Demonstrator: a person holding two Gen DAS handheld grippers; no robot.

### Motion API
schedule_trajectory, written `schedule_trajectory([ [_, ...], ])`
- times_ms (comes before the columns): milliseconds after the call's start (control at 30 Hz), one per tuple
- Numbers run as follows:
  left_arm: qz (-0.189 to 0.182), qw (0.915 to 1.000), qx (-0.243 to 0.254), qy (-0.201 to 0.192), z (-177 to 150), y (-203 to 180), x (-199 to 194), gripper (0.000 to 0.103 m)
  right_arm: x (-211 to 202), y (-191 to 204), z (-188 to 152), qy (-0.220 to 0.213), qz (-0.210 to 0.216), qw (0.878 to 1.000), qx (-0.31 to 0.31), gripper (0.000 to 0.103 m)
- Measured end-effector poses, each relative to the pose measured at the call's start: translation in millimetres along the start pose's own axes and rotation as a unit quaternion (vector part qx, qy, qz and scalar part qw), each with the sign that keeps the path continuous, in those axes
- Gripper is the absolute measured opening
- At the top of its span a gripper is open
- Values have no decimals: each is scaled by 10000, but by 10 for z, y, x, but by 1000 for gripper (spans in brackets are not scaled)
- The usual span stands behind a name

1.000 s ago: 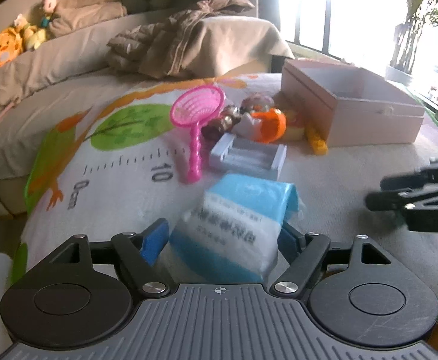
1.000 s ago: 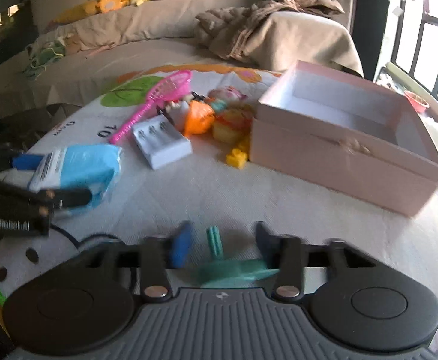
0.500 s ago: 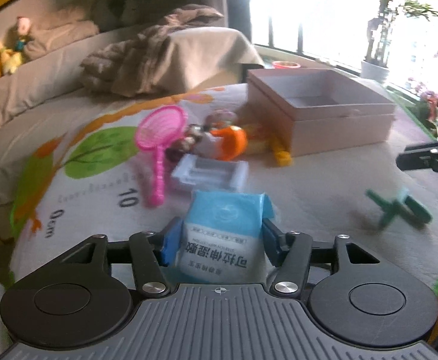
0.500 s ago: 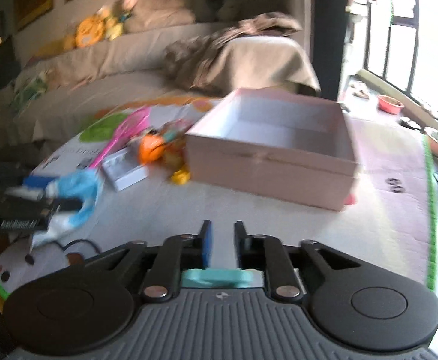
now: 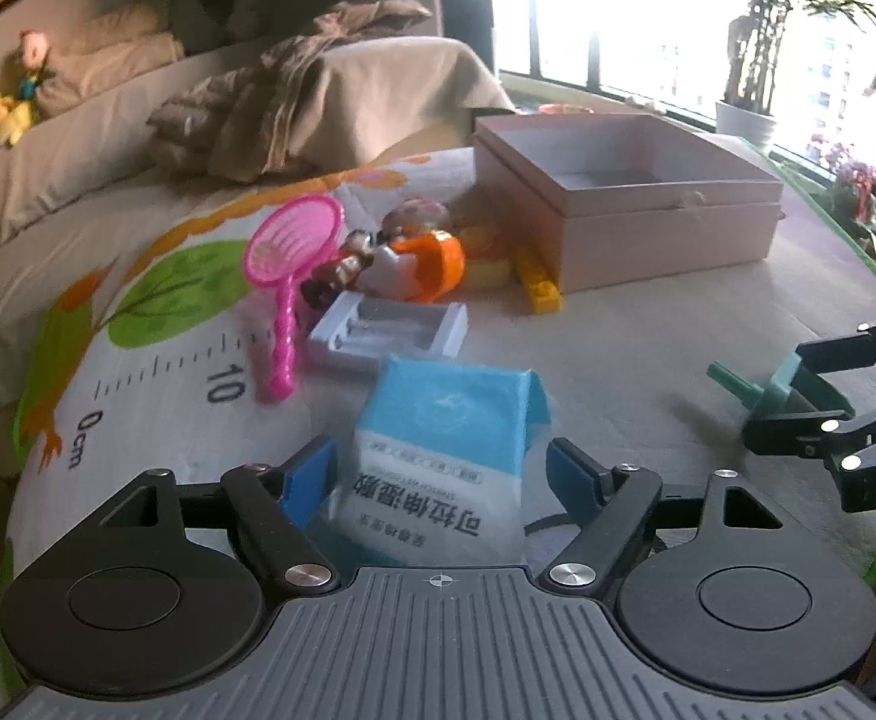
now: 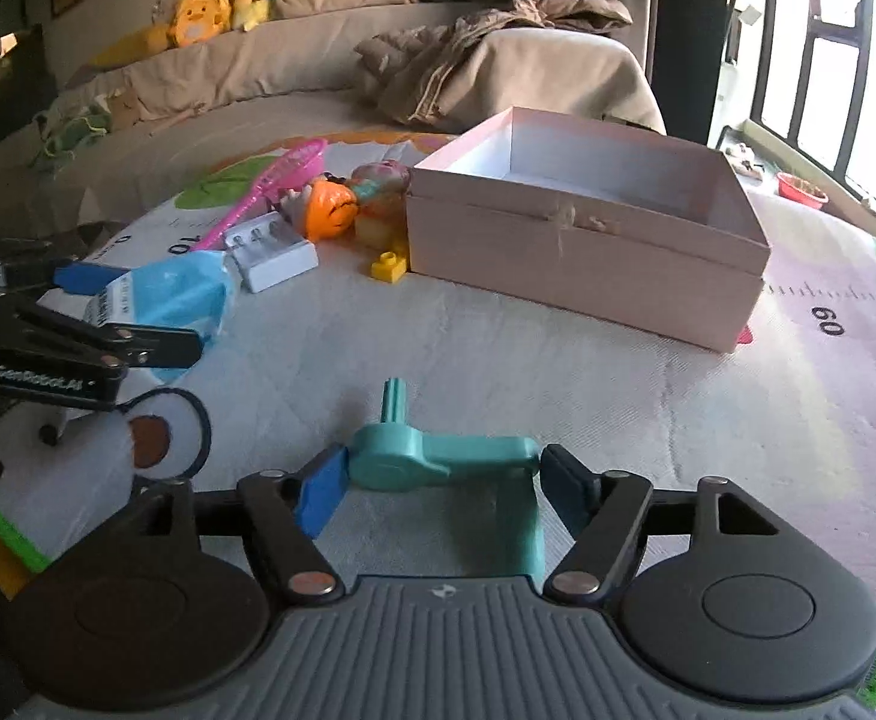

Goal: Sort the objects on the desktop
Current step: 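Grasp the blue-and-white tissue pack with the left gripper while the right holds the teal toy, then carry both held items over the pink box and open both grippers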

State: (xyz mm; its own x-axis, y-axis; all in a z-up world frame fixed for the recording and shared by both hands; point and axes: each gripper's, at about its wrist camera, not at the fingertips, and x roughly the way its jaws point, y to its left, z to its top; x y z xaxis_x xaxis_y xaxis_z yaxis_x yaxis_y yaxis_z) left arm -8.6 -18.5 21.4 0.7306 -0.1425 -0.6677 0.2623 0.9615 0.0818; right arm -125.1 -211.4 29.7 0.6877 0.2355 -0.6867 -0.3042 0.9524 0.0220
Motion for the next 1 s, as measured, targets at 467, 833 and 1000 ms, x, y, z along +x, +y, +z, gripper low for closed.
schedule_trajectory([
  [467,-464,9940,492,-862,503,-289,-346,56,-374,-266,233,-597,-163,9979,172,70],
  [833,-660,9844,412,-1579,1742,-767,600,63,-254,-1110,1242,-1398,-618,9856,723,70],
  [1000,-640,9889,87,-1337,1454,-480,525,92,263,-1326,1573,-1111,-279,9871,1121,71],
])
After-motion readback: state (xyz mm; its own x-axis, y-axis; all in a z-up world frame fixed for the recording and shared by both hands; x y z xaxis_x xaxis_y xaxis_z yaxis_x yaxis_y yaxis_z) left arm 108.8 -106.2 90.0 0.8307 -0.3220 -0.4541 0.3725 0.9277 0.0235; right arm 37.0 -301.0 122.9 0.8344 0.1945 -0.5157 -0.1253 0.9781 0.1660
